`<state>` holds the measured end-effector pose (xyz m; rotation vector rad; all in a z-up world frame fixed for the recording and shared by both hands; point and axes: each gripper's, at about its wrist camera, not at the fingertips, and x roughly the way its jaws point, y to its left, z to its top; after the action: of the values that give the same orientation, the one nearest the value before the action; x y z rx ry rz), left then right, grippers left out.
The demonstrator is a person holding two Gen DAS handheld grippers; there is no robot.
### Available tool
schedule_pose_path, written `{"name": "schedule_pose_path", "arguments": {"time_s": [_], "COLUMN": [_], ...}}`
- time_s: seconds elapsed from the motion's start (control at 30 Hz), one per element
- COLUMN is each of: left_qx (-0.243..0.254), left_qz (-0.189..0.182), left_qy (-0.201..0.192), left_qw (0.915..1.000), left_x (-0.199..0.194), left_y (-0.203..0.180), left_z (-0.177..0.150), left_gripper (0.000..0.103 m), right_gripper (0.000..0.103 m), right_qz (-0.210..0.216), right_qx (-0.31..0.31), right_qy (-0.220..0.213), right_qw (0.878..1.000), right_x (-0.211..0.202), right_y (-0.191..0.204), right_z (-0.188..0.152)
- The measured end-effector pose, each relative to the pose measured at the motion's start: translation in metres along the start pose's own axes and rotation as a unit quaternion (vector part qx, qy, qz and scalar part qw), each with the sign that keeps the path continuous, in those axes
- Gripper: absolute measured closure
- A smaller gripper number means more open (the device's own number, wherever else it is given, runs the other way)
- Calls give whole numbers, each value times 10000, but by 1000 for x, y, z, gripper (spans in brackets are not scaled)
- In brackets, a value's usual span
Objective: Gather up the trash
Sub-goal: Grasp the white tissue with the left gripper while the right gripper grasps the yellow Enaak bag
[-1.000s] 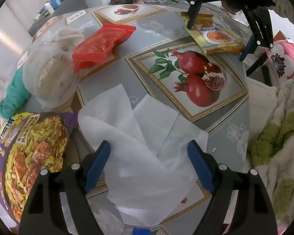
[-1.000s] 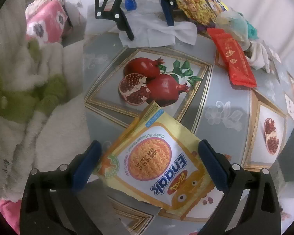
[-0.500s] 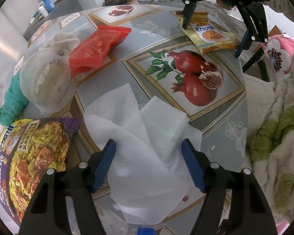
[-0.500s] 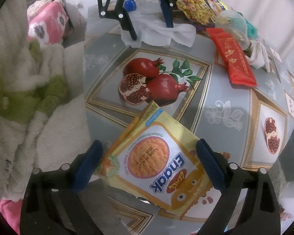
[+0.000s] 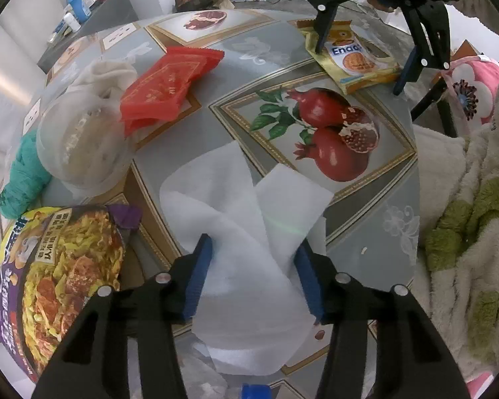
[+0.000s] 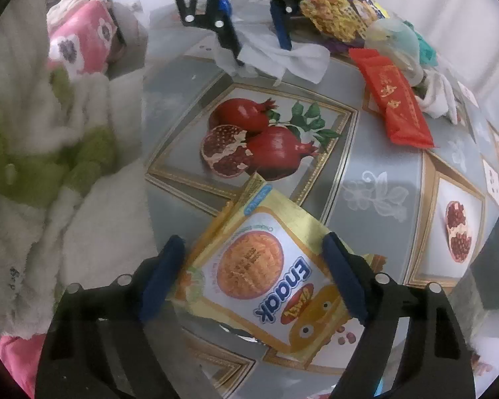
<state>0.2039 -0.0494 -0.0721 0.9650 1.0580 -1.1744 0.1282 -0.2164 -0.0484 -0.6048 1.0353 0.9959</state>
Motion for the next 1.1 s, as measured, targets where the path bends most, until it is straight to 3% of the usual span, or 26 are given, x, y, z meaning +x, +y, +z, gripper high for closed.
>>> {"name": "schedule_pose_path", "arguments": {"time_s": [0.57,1.1], "left_qx": [132,248], "left_qz": [-21,11], "left_qy": [60,40], "left_qw": [9999,9997], "left_x": [0,-1], "left_y": [-2,-4], "left_z": [2,6], "left_gripper": [64,81], "right_gripper": [41,69], "right_qz": [39,64], "right_qx": [-128,-176], "right_qy": [63,79], "right_qw": [9999,9998], "right_x": [-3,-4], "right_y": [1,8], "right_z": [2,8]}}
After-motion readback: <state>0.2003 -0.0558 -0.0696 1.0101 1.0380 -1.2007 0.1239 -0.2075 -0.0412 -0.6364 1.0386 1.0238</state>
